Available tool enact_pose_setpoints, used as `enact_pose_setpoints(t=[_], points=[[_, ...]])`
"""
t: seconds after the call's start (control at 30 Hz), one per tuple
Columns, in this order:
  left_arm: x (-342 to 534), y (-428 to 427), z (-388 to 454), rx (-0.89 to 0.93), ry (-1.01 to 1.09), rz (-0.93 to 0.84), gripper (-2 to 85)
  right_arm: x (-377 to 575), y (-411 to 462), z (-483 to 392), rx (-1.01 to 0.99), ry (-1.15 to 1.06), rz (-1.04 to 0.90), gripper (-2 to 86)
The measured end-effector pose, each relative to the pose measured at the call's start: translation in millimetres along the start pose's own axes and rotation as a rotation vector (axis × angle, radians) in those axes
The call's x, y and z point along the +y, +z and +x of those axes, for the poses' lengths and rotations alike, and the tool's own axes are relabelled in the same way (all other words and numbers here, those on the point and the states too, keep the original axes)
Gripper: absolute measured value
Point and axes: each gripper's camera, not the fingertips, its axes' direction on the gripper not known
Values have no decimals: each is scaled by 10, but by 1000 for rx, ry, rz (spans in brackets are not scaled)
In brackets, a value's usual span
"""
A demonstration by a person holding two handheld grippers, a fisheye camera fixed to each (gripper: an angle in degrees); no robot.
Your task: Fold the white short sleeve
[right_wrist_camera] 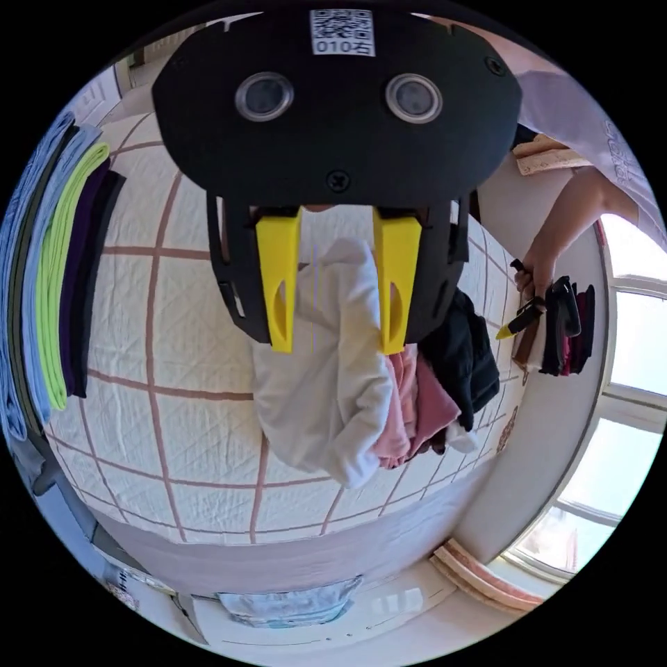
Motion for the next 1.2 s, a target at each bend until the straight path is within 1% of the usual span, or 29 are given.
enact_pose_setpoints(t=[0.07, 0.17, 0.2, 0.23, 0.3, 0.33, 0.37, 0.4, 0.43, 0.47, 0.53, 0.6, 0.63, 0.7, 0.8, 0.93, 1.0, 1.07, 1.13, 1.2], points=[[-152, -59, -302, -65, -23, -6, 54, -92, 68, 366, -27, 41, -14, 143], [-378, -87, -658, -89, -56, 17, 66, -251, 284, 871, -44, 122, -7, 144], [-433, -60, -707, -76, -53, 11, 68, -302, 472, 1018, -141, 146, -23, 143], [-550, 49, -778, -33, -30, -24, 73, -319, 584, 1081, -220, 159, -31, 142], [-698, 297, -832, 12, 10, -102, 78, -249, 856, 1305, -425, 257, 36, 130], [-767, 482, -868, 78, 19, -156, 78, -223, 889, 1343, -458, 279, 54, 127], [-810, 631, -918, 182, 14, -184, 78, -193, 939, 1370, -503, 310, 72, 121], [-822, 693, -950, 239, 8, -194, 77, -182, 970, 1339, -516, 330, 85, 116], [-826, 794, -1009, 340, 3, -217, 77, -185, 979, 1307, -512, 333, 89, 114], [-804, 853, -1048, 414, 11, -233, 77, -210, 980, 1205, -476, 318, 96, 111], [-743, 881, -1079, 485, 44, -262, 76, -249, 1011, 1065, -463, 307, 103, 106], [-671, 851, -1111, 536, 68, -279, 76, -271, 1162, 917, -560, 297, 102, 102], [-628, 810, -1146, 545, 77, -288, 76, -284, 1208, 848, -574, 284, 95, 101], [-595, 651, -1228, 510, 102, -276, 75, -370, 1426, 511, -603, 227, 53, 98], [-532, 180, -1492, 393, 137, -229, 73, -512, 1729, 27, -644, 136, -2, 97], [-328, -770, -1980, 189, 126, -160, 68, -590, 2149, -630, -760, -17, -119, 96], [-207, -1132, -2151, 78, 85, -138, 64, -606, 2307, -1039, -700, -107, -156, 97], [-66, -1386, -2317, -116, 15, -167, 54, -638, 2305, -1208, -622, -137, -122, 101], [33, -1516, -2404, -191, -39, -172, 47, -715, 2250, -1279, -551, -161, -124, 104], [172, -1646, -2413, -210, -95, -99, 41, -801, 2177, -1203, -475, -162, -195, 102]])
